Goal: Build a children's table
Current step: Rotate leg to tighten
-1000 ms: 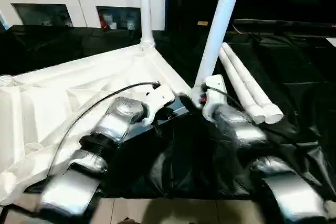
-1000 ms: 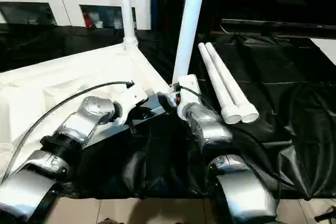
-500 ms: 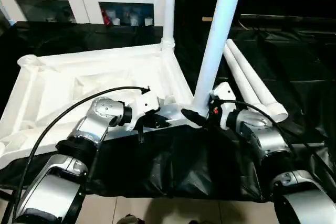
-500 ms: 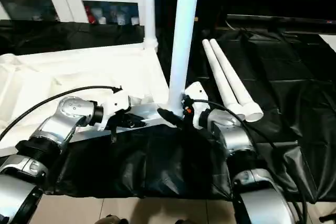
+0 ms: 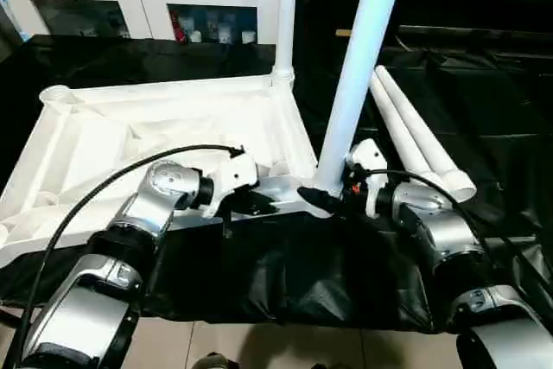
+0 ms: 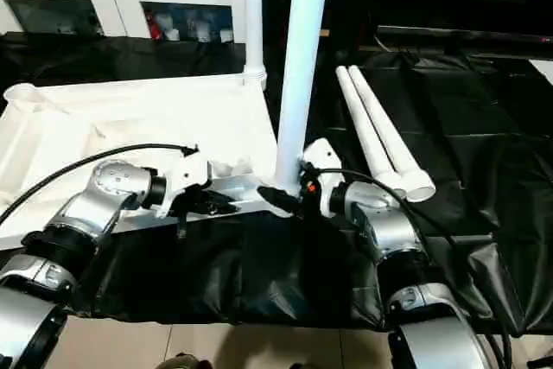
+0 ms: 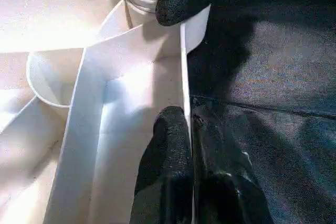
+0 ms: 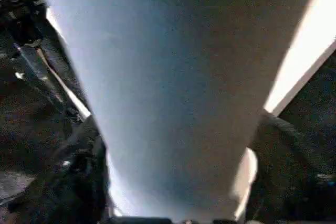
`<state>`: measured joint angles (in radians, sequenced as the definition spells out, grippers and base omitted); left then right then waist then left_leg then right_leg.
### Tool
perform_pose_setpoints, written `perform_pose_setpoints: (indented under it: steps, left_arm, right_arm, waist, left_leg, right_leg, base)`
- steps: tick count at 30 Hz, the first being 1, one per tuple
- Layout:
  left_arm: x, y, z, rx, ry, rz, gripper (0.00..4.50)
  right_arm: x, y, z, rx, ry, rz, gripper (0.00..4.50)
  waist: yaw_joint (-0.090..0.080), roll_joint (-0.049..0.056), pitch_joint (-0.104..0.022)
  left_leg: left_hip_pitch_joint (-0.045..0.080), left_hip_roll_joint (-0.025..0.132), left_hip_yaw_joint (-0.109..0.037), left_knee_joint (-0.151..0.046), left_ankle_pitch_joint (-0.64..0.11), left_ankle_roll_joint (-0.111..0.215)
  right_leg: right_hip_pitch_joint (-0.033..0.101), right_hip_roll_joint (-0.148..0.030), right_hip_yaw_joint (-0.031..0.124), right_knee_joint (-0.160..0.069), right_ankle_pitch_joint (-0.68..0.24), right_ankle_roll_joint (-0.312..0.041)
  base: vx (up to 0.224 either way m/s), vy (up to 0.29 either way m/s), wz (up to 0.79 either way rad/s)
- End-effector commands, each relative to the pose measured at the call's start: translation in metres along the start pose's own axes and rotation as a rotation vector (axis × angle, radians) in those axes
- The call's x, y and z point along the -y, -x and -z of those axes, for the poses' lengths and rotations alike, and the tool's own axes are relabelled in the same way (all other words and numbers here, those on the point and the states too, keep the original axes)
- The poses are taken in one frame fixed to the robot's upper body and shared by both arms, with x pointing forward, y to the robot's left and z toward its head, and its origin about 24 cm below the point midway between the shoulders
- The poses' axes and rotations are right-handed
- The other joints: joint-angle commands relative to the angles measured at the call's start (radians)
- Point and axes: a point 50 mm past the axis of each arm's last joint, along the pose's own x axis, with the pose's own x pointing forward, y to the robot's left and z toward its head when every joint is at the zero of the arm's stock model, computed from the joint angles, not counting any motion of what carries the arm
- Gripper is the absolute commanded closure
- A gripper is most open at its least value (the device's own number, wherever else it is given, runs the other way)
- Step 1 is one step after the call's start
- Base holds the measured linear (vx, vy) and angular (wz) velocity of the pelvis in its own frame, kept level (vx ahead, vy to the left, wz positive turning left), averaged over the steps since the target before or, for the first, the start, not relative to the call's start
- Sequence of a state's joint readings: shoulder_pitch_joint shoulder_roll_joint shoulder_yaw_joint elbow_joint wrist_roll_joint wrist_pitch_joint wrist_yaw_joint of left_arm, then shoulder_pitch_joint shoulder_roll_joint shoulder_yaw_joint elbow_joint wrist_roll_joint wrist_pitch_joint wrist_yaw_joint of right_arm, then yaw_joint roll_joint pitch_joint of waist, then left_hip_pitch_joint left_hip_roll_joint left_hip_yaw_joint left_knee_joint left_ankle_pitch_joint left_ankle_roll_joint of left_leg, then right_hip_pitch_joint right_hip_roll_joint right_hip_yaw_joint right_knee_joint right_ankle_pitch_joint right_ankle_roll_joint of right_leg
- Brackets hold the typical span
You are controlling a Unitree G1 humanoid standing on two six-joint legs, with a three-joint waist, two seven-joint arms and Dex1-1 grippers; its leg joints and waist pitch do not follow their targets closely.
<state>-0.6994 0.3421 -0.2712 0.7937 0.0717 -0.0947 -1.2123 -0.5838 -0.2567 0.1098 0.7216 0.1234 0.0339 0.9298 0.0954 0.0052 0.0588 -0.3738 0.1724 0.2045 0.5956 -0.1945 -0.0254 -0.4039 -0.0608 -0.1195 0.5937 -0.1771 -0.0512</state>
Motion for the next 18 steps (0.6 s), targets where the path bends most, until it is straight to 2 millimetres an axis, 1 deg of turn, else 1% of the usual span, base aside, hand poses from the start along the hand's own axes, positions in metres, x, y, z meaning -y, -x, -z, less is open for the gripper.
perform_pose_setpoints:
  steps: [1,2,4,5,6,10,13,14,15,16,17,18]
  left_arm:
    - [0.004,-0.008,-0.006,0.009,-0.037,0.059,4.5]
    - [0.003,-0.007,-0.006,0.008,-0.035,0.056,4.5]
    - [0.003,-0.007,-0.005,0.007,-0.034,0.053,4.5]
    - [0.003,-0.007,-0.005,0.006,-0.034,0.053,4.5]
    - [0.003,-0.007,-0.005,0.006,-0.033,0.054,4.5]
    - [0.003,-0.007,-0.003,0.003,-0.015,0.044,4.5]
    - [0.003,-0.008,-0.002,0.003,-0.005,0.034,4.5]
    - [0.001,-0.01,-0.002,0.004,0.021,0.0,4.5]
    - [-0.001,-0.013,-0.003,0.003,0.038,-0.036,4.5]
    - [-0.005,-0.018,-0.004,-0.005,0.054,-0.09,4.5]
    - [-0.008,-0.022,-0.006,-0.01,0.071,-0.144,4.5]
    - [-0.008,-0.022,-0.006,-0.01,0.071,-0.144,4.5]
  right_arm:
    - [-0.001,-0.001,-0.002,-0.008,0.019,-0.006,1.15]
    - [-0.002,-0.002,-0.001,-0.01,0.018,-0.008,1.22]
    - [-0.002,-0.002,-0.001,-0.012,0.017,-0.009,1.22]
    - [-0.003,-0.002,-0.001,-0.013,0.017,-0.009,1.46]
    - [-0.003,-0.002,-0.001,-0.014,0.016,-0.01,1.56]
    - [-0.004,-0.004,0.002,-0.018,0.002,0.011,1.69]
    - [-0.003,-0.004,0.004,-0.016,-0.006,0.029,1.71]
    - [-0.002,-0.006,0.006,-0.017,-0.025,0.089,1.71]
    - [0.0,-0.009,0.009,-0.02,-0.044,0.154,1.72]
    - [0.003,-0.013,0.012,-0.024,-0.073,0.243,1.72]
    - [0.004,-0.016,0.015,-0.028,-0.108,0.33,1.72]
    - [0.004,-0.016,0.015,-0.028,-0.108,0.33,1.73]
  waist:
    - [0.004,-0.003,-0.075]
    - [0.005,-0.002,-0.074]
    - [0.005,-0.002,-0.075]
    - [0.006,-0.002,-0.075]
    - [0.005,-0.002,-0.075]
    - [0.005,-0.002,-0.076]
    - [0.004,-0.001,-0.076]
    - [0.003,-0.001,-0.074]
    - [-0.001,-0.003,-0.073]
    - [-0.002,-0.007,-0.071]
    - [-0.005,-0.005,-0.068]
    - [-0.006,-0.004,-0.066]
  left_leg:
    - [0.015,0.083,-0.037,-0.061,-0.099,0.073]
    - [0.014,0.083,-0.037,-0.061,-0.1,0.072]
    - [0.015,0.082,-0.037,-0.06,-0.103,0.071]
    - [0.015,0.083,-0.038,-0.061,-0.104,0.07]
    - [0.015,0.084,-0.038,-0.061,-0.103,0.069]
    - [0.014,0.082,-0.037,-0.059,-0.098,0.071]
    - [0.015,0.083,-0.038,-0.059,-0.095,0.071]
    - [0.015,0.082,-0.037,-0.06,-0.106,0.066]
    - [0.016,0.083,-0.038,-0.061,-0.107,0.06]
    - [0.019,0.081,-0.038,-0.062,-0.115,0.055]
    - [0.024,0.08,-0.041,-0.064,-0.142,0.029]
    - [0.027,0.079,-0.041,-0.066,-0.152,0.023]
  right_leg:
    - [0.061,-0.12,0.078,-0.061,-0.153,-0.187]
    - [0.062,-0.12,0.077,-0.061,-0.161,-0.186]
    - [0.062,-0.12,0.077,-0.062,-0.17,-0.182]
    - [0.062,-0.121,0.077,-0.062,-0.174,-0.181]
    - [0.061,-0.12,0.077,-0.061,-0.173,-0.181]
    - [0.062,-0.12,0.078,-0.059,-0.158,-0.184]
    - [0.062,-0.12,0.077,-0.059,-0.154,-0.185]
    - [0.061,-0.12,0.077,-0.061,-0.171,-0.184]
    - [0.058,-0.12,0.078,-0.062,-0.18,-0.185]
    - [0.057,-0.121,0.078,-0.068,-0.202,-0.18]
    - [0.058,-0.125,0.079,-0.078,-0.283,-0.167]
    - [0.056,-0.125,0.079,-0.083,-0.309,-0.16]
  base:
    - [0.0,0.0,0.0]
    - [0.0,0.0,0.0]
    - [0.0,0.0,0.0]
    - [0.0,0.0,0.0]
    - [0.0,0.0,0.0]
    - [0.0,0.0,0.0]
    - [0.0,0.0,0.0]
    - [0.0,0.0,0.0]
    - [0.0,0.0,0.0]
    - [0.0,0.0,0.0]
    - [0.0,0.0,0.0]
    - [0.0,0.0,0.0]
